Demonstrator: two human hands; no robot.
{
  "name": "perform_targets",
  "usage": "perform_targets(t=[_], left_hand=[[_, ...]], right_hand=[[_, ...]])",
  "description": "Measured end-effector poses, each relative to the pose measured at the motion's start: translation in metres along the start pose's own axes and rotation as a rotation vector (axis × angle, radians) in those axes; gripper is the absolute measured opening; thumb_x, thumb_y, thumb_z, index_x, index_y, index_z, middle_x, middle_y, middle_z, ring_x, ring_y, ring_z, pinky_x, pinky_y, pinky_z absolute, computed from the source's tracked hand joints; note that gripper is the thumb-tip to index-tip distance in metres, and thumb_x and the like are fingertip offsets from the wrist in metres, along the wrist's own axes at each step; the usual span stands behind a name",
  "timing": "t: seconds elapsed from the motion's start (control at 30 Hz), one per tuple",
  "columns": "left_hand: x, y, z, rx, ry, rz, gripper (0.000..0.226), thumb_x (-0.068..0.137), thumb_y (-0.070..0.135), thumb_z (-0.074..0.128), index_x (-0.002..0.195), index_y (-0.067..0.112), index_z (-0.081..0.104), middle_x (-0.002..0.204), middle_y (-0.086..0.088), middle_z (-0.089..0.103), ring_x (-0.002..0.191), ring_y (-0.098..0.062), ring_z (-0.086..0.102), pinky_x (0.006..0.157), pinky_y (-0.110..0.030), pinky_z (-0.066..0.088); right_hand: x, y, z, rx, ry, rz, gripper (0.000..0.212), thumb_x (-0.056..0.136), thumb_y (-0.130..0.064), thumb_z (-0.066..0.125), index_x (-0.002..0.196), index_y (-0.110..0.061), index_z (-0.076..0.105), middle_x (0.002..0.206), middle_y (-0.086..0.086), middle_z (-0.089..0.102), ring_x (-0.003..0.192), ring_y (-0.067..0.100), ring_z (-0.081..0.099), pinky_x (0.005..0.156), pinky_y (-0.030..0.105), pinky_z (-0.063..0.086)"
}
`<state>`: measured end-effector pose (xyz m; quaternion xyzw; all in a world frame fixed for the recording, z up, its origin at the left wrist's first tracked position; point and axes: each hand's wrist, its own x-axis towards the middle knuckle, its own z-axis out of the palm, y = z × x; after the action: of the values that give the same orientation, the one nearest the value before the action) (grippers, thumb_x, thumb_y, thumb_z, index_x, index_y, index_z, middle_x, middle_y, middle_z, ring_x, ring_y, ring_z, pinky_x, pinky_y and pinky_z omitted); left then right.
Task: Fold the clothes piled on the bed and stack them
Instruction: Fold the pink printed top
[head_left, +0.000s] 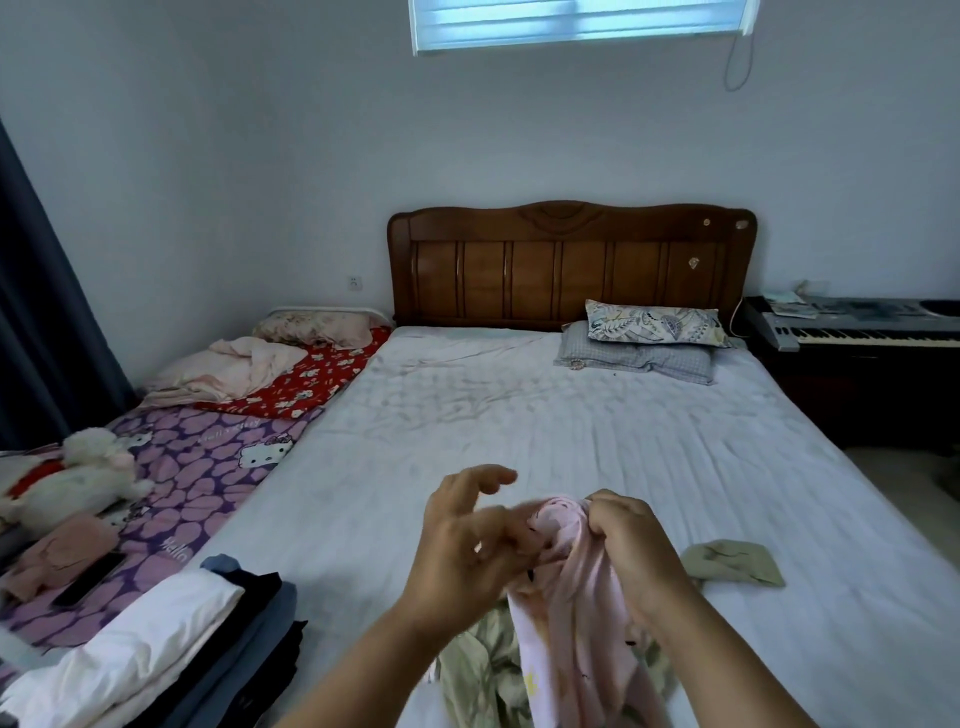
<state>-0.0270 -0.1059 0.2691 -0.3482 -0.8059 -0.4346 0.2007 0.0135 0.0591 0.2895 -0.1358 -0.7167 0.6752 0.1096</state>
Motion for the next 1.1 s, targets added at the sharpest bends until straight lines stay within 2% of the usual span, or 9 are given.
perform_targets(t=[0.1,0.33,0.43,0.6,0.73,0.8,0.9,1.03,1.1], left_hand=[[-0.007,0.002,0.014,0.136,0.029,0.119,0.008,0.071,0.031,0.070,0.076,0.036,0.072,0.124,0.012,0.057,0.118,-0.009,0.045,0.098,-0.028,0.027],[-0.009,0.007,0.036,0.236,0.034,-0.038,0.014,0.065,0.043,0.061,0.066,0.030,0.059,0.120,0.007,0.062,0.122,-0.018,0.043,0.099,-0.051,0.031],[-0.005,0.007,0.031,0.260,0.104,-0.011,0.016,0.071,0.044,0.064,0.065,0.029,0.063,0.108,0.009,0.063,0.111,-0.014,0.048,0.097,-0.042,0.031],[0.010,0.012,0.009,0.225,0.185,-0.079,0.018,0.064,0.034,0.062,0.054,0.022,0.054,0.078,0.014,0.049,0.076,-0.009,0.043,0.063,-0.021,0.033],[0.021,0.022,-0.001,-0.056,0.104,-0.465,0.023,0.063,0.021,0.063,0.053,0.013,0.044,0.049,0.005,0.049,0.049,-0.010,0.049,0.049,-0.035,0.042],[0.026,0.025,-0.003,-0.044,0.029,-0.541,0.023,0.058,0.032,0.056,0.050,0.012,0.045,0.045,0.002,0.051,0.049,-0.018,0.054,0.049,-0.035,0.045],[0.027,0.035,-0.003,-0.106,-0.082,-0.554,0.029,0.063,0.035,0.054,0.049,0.014,0.040,0.043,0.004,0.039,0.045,-0.014,0.039,0.047,-0.025,0.032],[0.022,0.039,-0.003,-0.520,-0.172,-0.649,0.033,0.076,0.026,0.069,0.055,0.009,0.050,0.052,-0.001,0.042,0.054,-0.014,0.039,0.052,-0.022,0.033],[0.020,0.034,-0.004,-0.560,-0.124,-0.656,0.032,0.082,0.033,0.068,0.067,0.007,0.058,0.062,-0.009,0.054,0.061,-0.016,0.050,0.057,-0.030,0.042]], right_hand=[[0.003,-0.001,-0.001,-0.027,0.012,-0.020,0.049,0.079,0.001,0.045,0.037,-0.021,0.033,0.045,-0.012,0.026,0.052,0.012,0.024,0.055,0.029,0.019],[0.000,-0.007,0.002,-0.043,-0.020,-0.037,0.024,0.061,-0.019,0.045,0.039,-0.020,0.035,0.043,-0.012,0.030,0.044,0.007,0.028,0.050,0.026,0.024],[0.004,0.001,-0.005,-0.190,0.068,-0.025,0.033,0.075,-0.019,0.053,0.046,-0.015,0.037,0.049,-0.009,0.035,0.051,0.011,0.034,0.054,0.028,0.028],[0.006,0.011,-0.017,-0.381,0.178,-0.023,0.009,0.080,-0.025,0.058,0.079,-0.018,0.054,0.077,-0.001,0.059,0.078,0.022,0.056,0.081,0.044,0.046],[-0.002,0.005,-0.008,-0.440,0.004,-0.238,0.014,0.072,-0.028,0.063,0.062,-0.022,0.057,0.082,-0.007,0.053,0.082,0.015,0.055,0.080,0.043,0.049],[-0.008,0.001,0.002,-0.526,-0.100,-0.317,0.032,0.063,-0.052,0.055,0.064,-0.021,0.060,0.084,-0.010,0.049,0.090,0.012,0.050,0.081,0.035,0.046],[-0.013,-0.001,0.015,-0.688,-0.132,-0.382,0.055,0.056,-0.069,0.040,0.076,-0.024,0.065,0.085,-0.011,0.045,0.091,0.008,0.041,0.079,0.023,0.039],[-0.011,0.000,0.014,-0.610,-0.058,-0.459,0.024,0.082,-0.037,0.058,0.070,-0.017,0.066,0.079,-0.012,0.046,0.088,0.010,0.043,0.077,0.020,0.036],[-0.010,-0.001,0.010,-0.476,-0.009,-0.433,0.033,0.086,-0.018,0.063,0.055,-0.022,0.055,0.073,-0.009,0.047,0.080,0.011,0.047,0.068,0.015,0.035]])
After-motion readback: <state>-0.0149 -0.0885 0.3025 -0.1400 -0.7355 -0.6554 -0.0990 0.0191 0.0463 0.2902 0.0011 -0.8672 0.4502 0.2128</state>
